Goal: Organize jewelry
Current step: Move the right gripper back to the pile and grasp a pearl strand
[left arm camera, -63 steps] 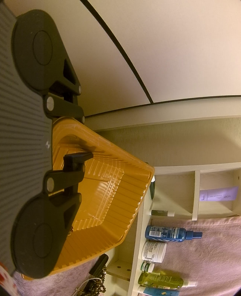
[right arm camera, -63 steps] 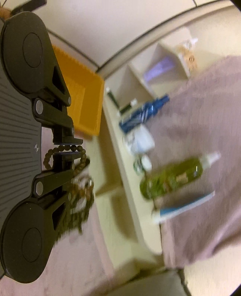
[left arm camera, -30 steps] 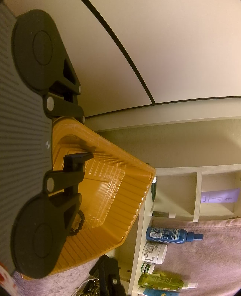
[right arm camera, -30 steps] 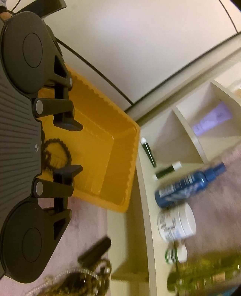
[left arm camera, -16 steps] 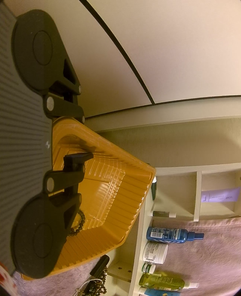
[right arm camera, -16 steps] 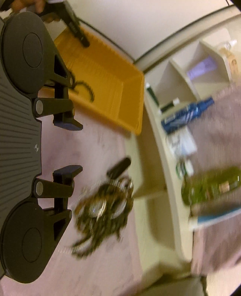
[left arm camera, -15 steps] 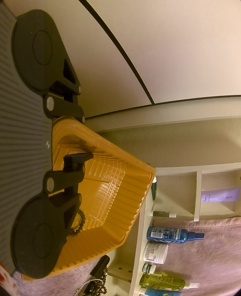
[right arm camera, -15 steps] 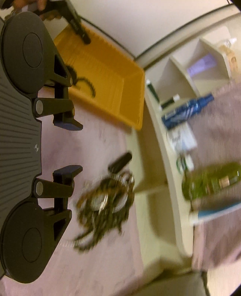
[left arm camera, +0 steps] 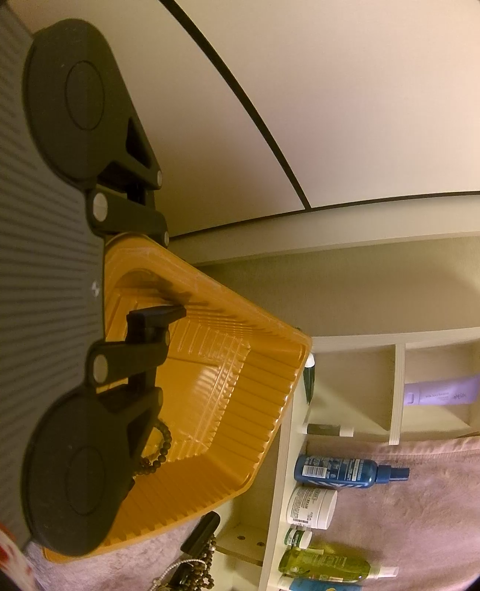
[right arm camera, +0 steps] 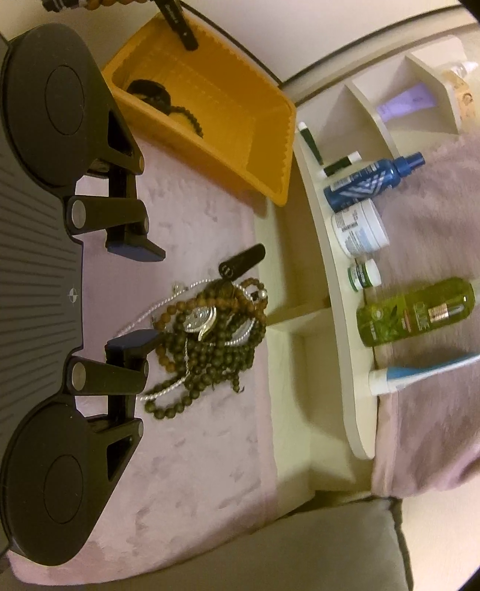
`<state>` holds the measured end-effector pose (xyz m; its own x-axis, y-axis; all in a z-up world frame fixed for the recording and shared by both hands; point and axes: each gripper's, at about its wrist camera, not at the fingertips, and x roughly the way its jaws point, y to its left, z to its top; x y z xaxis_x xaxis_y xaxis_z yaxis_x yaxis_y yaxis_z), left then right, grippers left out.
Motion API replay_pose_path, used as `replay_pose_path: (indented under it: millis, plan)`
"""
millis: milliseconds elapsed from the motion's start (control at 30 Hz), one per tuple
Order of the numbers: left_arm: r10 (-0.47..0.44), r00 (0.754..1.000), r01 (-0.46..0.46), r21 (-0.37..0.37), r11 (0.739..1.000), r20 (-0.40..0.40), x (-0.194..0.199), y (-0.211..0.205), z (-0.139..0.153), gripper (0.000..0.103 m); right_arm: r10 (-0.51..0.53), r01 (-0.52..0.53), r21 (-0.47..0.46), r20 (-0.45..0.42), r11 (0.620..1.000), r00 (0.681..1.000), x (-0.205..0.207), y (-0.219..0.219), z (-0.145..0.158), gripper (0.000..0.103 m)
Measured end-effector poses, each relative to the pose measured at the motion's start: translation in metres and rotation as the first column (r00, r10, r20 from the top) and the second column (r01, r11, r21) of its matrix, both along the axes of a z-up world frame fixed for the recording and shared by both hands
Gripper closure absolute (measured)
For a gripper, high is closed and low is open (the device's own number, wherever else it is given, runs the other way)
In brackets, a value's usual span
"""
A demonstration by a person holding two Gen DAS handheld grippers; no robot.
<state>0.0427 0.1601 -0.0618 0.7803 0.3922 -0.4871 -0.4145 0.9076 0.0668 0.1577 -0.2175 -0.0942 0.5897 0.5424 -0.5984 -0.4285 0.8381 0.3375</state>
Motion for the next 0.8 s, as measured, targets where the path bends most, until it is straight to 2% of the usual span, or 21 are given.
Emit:
replay_pose_path:
  millis: [267, 400, 800]
  plan:
    - [0.001, 1.000, -0.001, -0.002, 1.000, -0.001, 0.001, 0.000, 0.000, 0.084, 0.038, -0.036, -0.049, 0.028, 0.998, 0.999, 0.010, 0.029, -0.009, 0.062]
    - [0.001, 1.000, -0.001, -0.003, 1.000, 0.000, 0.001, 0.000, 0.000, 0.084, 0.032, -0.030, -0.071, 0.034, 0.997, 0.999, 0.019, 0.040, -0.015, 0.071]
    - [0.001, 1.000, -0.001, -0.005, 1.000, 0.000, 0.001, 0.000, -0.001, 0.084, 0.006, 0.006, -0.161, 0.075, 0.987, 0.997, 0.033, 0.059, -0.028, 0.085]
